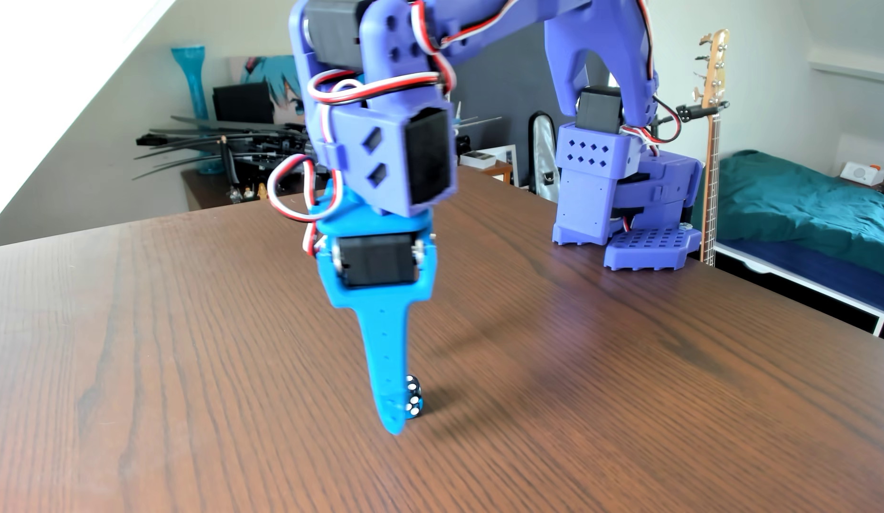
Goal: Grab the blue dice
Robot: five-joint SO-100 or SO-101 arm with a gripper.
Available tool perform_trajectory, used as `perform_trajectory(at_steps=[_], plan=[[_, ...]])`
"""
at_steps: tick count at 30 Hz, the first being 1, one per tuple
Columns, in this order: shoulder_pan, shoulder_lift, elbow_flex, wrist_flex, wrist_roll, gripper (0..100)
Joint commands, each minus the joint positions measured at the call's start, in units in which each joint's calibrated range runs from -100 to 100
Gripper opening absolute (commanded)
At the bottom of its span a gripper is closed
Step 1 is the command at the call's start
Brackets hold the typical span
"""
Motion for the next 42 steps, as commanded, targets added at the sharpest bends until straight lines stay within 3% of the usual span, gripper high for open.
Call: perform_trajectory(at_steps=[1, 31, 39, 42], plan=[[-1.05, -2.34, -0.89, 0.64, -0.25, 31], [-1.13, 1.26, -0.8, -3.29, 0.23, 31], [-1.29, 1.34, -0.26, -3.63, 0.17, 6], [-1.29, 1.34, -0.26, -3.2, 0.23, 4]])
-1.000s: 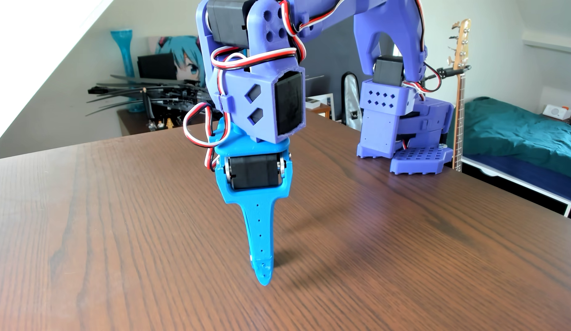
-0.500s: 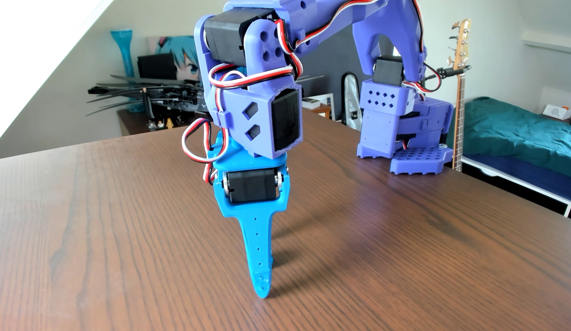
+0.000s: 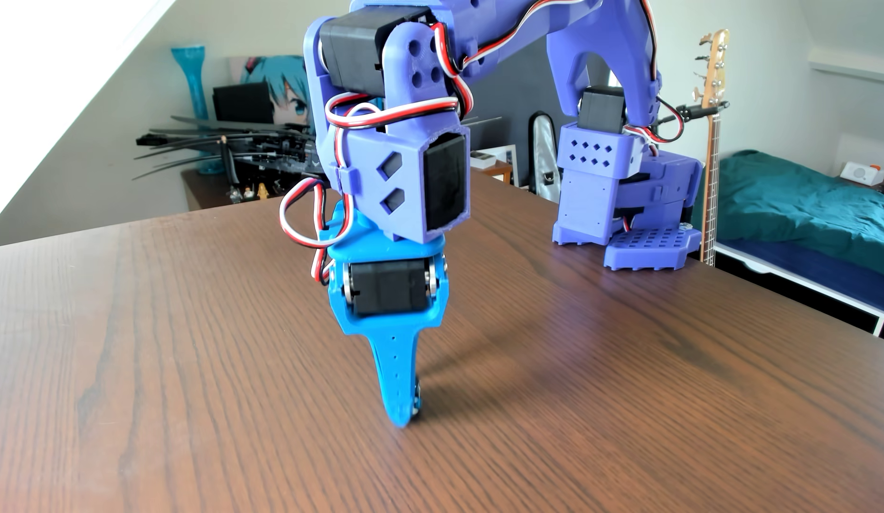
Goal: Grab the blue dice
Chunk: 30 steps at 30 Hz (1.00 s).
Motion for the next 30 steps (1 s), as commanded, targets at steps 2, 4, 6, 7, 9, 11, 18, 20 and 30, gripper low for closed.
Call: perform_trajectory(at_steps=[2, 4, 6, 7, 9, 11, 18, 20, 30], plan=[[-0.56, -1.25, -0.08, 0.45, 0.12, 4], [-0.56, -1.25, -0.08, 0.62, 0.02, 4], [-0.56, -1.25, -0.08, 0.62, -0.04, 4], [-0.56, -1.25, -0.08, 0.62, -0.09, 3], [-0.48, -1.33, -0.08, 0.62, -0.2, 3], [-0.48, -2.0, -0.71, 0.7, -0.72, 3], [-0.64, -15.65, -9.21, 0.79, -12.6, 1], [-0.64, -23.18, -10.48, 0.79, -16.91, 1], [-0.07, -67.72, -9.57, 0.79, -22.59, 1]])
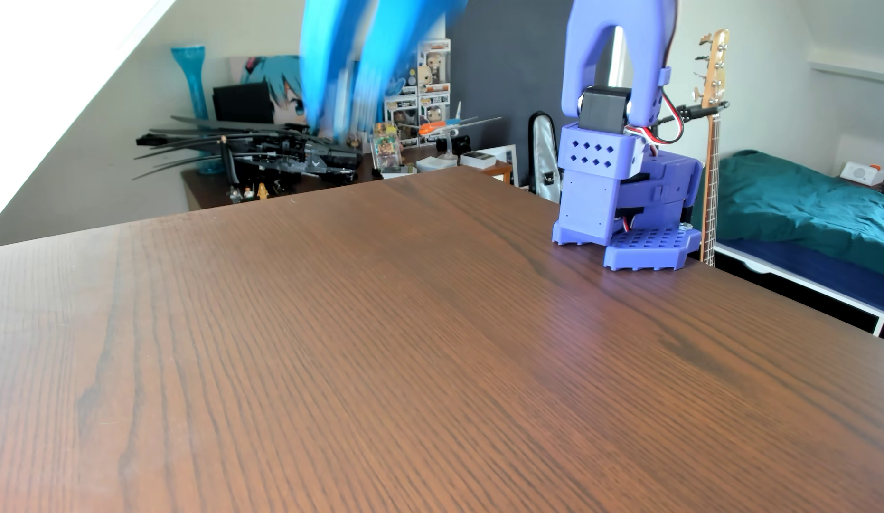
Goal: Grab the blue dice
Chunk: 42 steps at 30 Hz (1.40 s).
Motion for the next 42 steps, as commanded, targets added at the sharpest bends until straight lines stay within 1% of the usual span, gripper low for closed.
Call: perform_trajectory(at_steps=[1, 5, 8, 11, 20, 24, 28, 33, 36, 42], plan=[[3.28, -26.17, -4.73, 0.09, -0.79, 1], [12.94, -32.11, 0.7, -0.59, -2.0, 2], [14.57, -34.12, 9.83, -0.85, -2.21, 2], [14.24, -36.72, 21.4, -2.47, -2.47, 2], [11.13, -65.6, 62.45, -23.08, -1.89, 1], [13.75, -67.02, 74.39, -32.06, -2.47, 1], [16.86, -64.18, 85.96, -42.92, -3.1, 1], [24.06, -57.9, 92.29, -54.72, -3.21, 1], [27.01, -55.55, 93.28, -58.99, -3.21, 1], [28.16, -55.3, 93.1, -58.73, -3.16, 1]])
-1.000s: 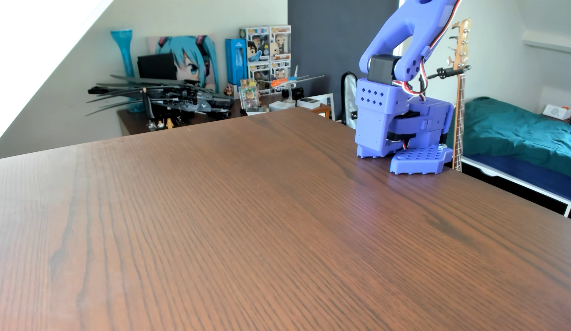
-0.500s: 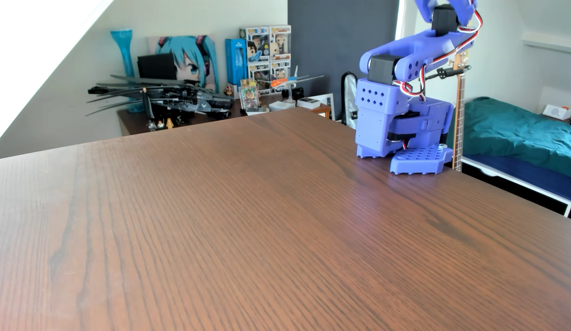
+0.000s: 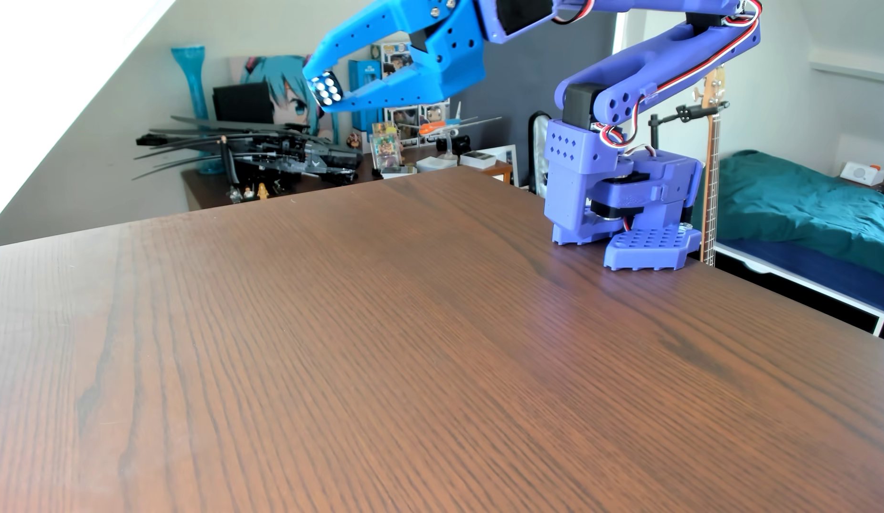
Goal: Grab the blue dice
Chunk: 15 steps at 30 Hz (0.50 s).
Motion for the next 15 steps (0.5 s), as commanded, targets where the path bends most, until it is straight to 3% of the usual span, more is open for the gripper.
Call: perform_trajectory(at_steps=[1, 7, 15], plan=[[0.61, -0.04, -1.65, -0.94, -0.12, 1], [-6.27, -0.12, -2.1, 4.02, 0.3, 3], [-8.15, -0.12, -2.1, 6.93, 0.35, 21]])
